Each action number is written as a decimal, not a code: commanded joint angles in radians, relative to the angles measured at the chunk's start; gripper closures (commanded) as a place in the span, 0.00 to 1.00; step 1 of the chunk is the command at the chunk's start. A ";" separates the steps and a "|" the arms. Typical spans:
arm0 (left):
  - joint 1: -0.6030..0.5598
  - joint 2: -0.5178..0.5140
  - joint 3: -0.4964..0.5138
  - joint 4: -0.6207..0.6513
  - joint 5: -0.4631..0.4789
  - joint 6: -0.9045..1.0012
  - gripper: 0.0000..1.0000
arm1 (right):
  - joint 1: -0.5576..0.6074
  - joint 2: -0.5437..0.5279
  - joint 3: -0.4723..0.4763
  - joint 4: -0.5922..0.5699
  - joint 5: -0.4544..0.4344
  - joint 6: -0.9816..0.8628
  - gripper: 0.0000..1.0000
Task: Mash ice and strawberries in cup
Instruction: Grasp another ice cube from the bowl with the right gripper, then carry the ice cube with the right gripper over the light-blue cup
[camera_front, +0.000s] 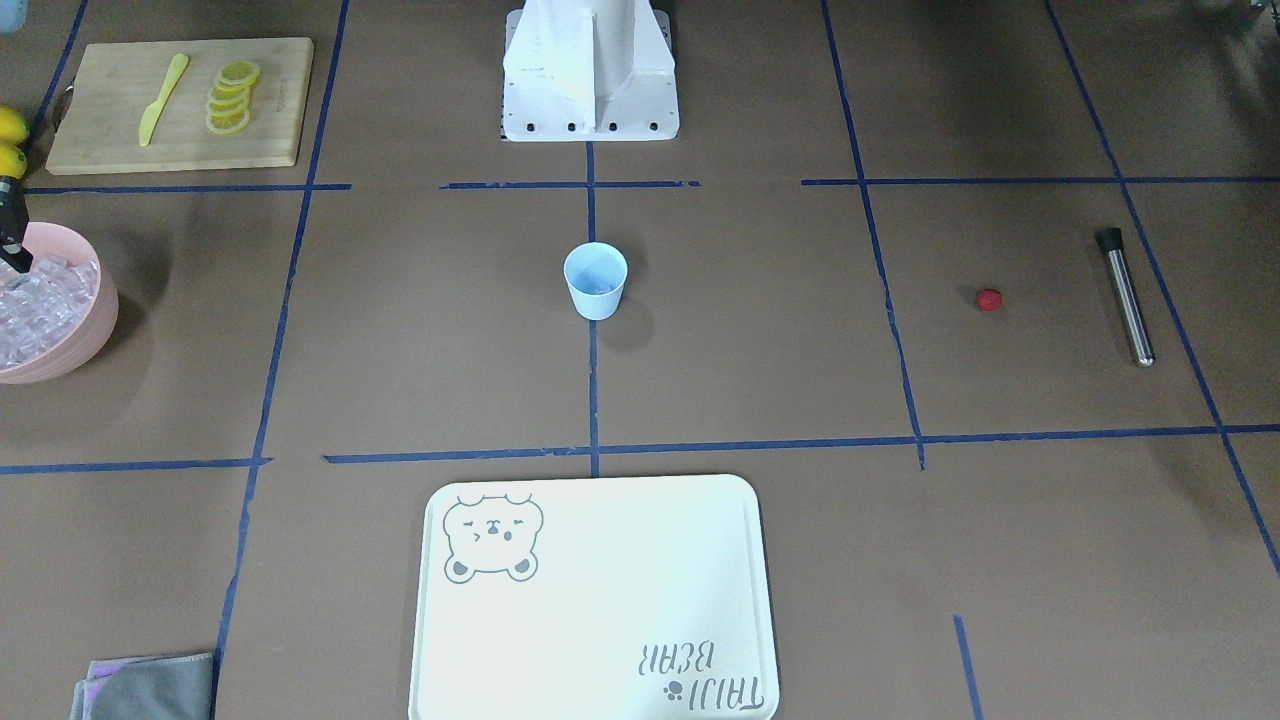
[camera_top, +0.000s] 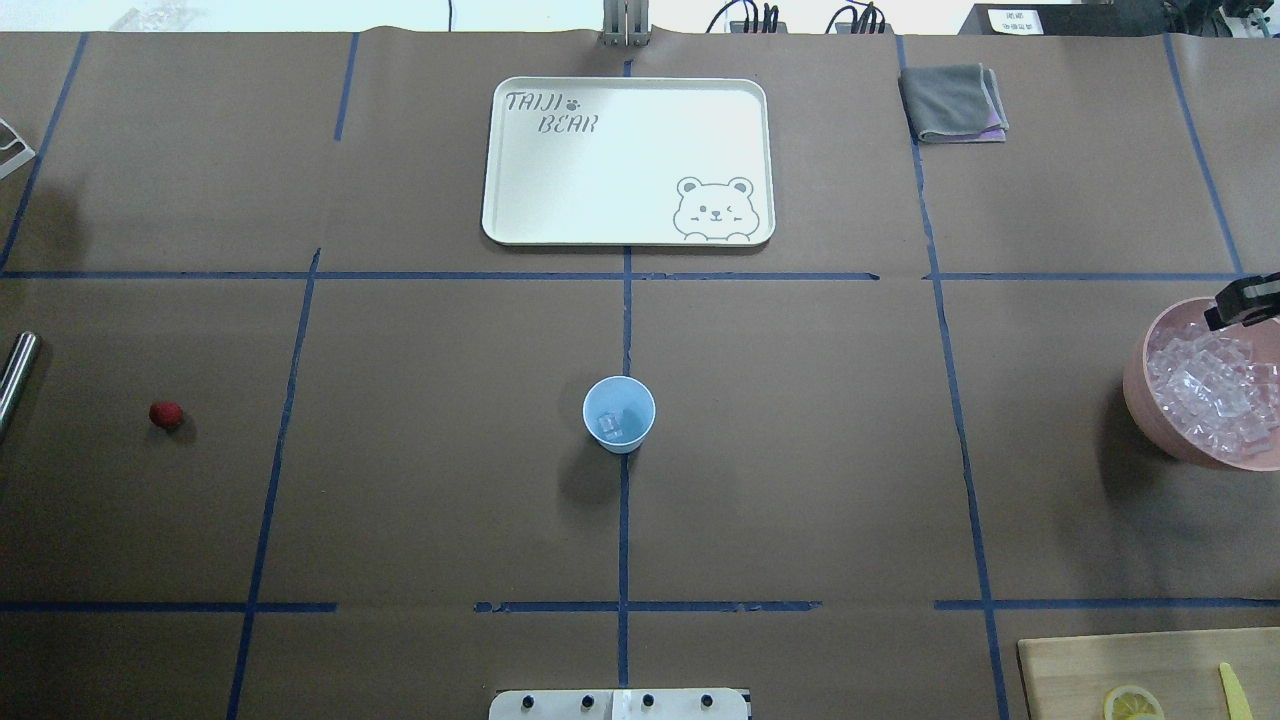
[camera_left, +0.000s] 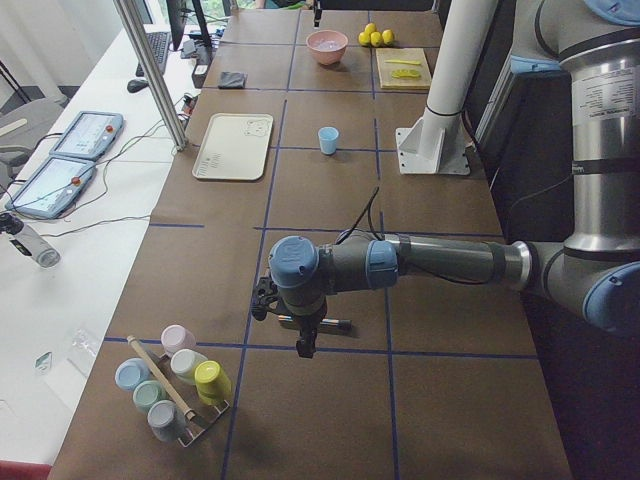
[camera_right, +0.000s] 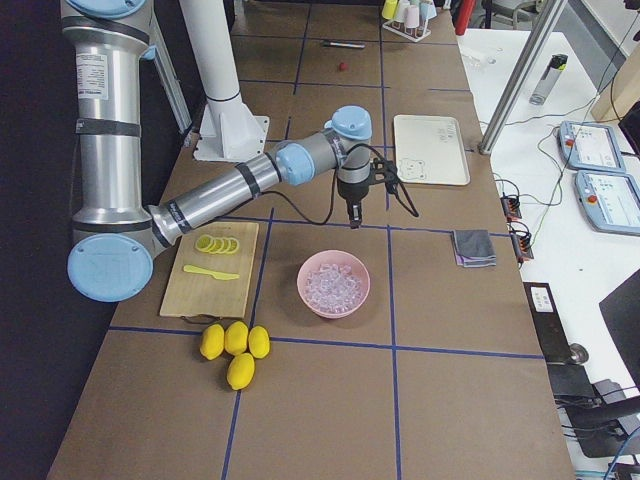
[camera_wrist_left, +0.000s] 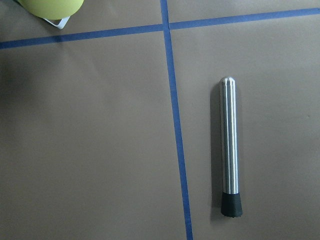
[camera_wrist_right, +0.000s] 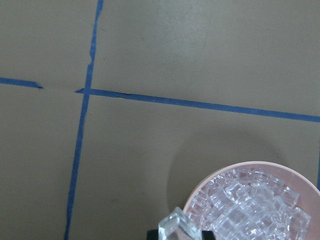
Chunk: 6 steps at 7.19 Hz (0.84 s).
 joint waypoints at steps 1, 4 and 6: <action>0.000 0.000 0.001 0.001 0.000 0.000 0.00 | -0.011 0.120 0.034 -0.156 0.004 0.008 1.00; 0.001 0.000 0.001 0.001 0.000 0.000 0.00 | -0.274 0.297 0.049 -0.156 -0.030 0.339 0.99; 0.000 0.000 0.001 -0.001 0.000 0.000 0.00 | -0.524 0.465 -0.010 -0.156 -0.234 0.619 0.99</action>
